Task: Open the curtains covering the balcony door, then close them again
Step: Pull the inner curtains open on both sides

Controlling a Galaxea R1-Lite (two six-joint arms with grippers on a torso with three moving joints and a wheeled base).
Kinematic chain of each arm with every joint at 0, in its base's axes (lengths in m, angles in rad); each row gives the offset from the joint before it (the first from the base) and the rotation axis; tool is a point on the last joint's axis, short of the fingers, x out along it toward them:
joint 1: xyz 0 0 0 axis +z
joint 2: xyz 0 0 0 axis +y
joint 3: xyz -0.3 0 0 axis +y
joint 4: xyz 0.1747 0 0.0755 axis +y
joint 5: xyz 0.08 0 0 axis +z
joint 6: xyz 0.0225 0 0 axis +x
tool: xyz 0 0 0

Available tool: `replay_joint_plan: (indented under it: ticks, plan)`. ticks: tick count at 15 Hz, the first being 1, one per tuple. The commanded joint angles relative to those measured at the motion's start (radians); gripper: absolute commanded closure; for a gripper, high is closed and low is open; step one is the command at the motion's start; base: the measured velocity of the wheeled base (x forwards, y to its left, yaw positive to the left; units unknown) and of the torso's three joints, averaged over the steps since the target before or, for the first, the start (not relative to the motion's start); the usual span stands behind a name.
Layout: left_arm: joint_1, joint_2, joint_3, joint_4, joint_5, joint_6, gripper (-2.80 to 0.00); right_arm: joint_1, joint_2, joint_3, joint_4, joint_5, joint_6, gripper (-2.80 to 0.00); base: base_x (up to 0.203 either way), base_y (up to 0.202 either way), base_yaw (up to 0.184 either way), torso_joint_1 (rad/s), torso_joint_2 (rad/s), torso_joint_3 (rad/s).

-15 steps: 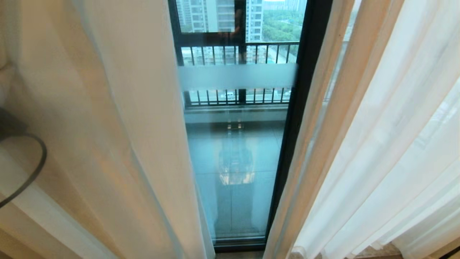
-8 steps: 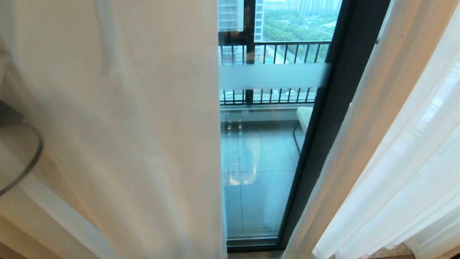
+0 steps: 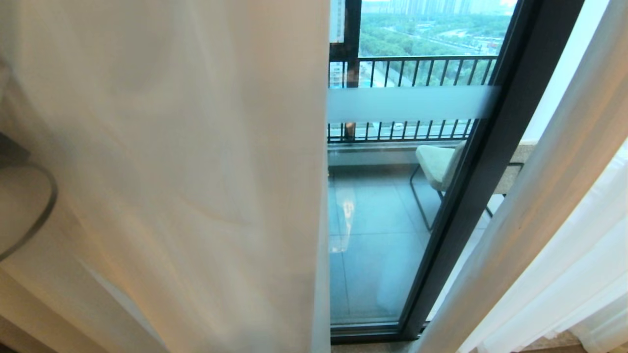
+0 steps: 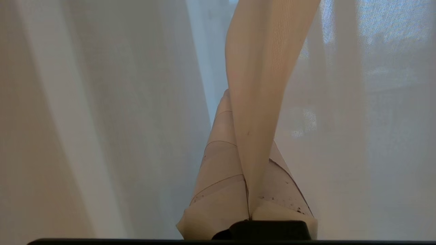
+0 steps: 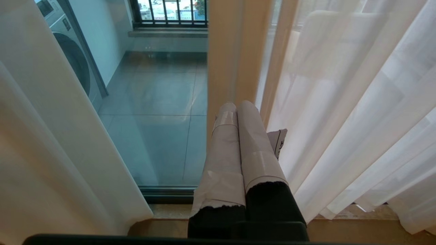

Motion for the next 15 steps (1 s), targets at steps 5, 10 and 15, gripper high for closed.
replay_joint_plan:
  ticks: [5,10,15]
  plan:
    - [0.001,0.002,-0.03,-0.007,-0.003,0.001,0.0,0.0,-0.001,0.0,0.0,0.0,0.0,0.0,0.0,0.186,0.001,-0.001,0.0,0.002]
    - [0.001,0.002,-0.026,-0.007,-0.003,0.001,0.0,0.001,-0.001,0.0,0.0,0.0,0.0,0.0,0.0,0.185,0.0,0.002,0.0,0.002]
    - [0.001,-0.001,-0.015,-0.007,-0.002,0.001,0.0,0.002,-0.001,0.0,0.0,0.0,0.0,0.0,0.0,0.166,0.002,0.002,0.0,0.002]
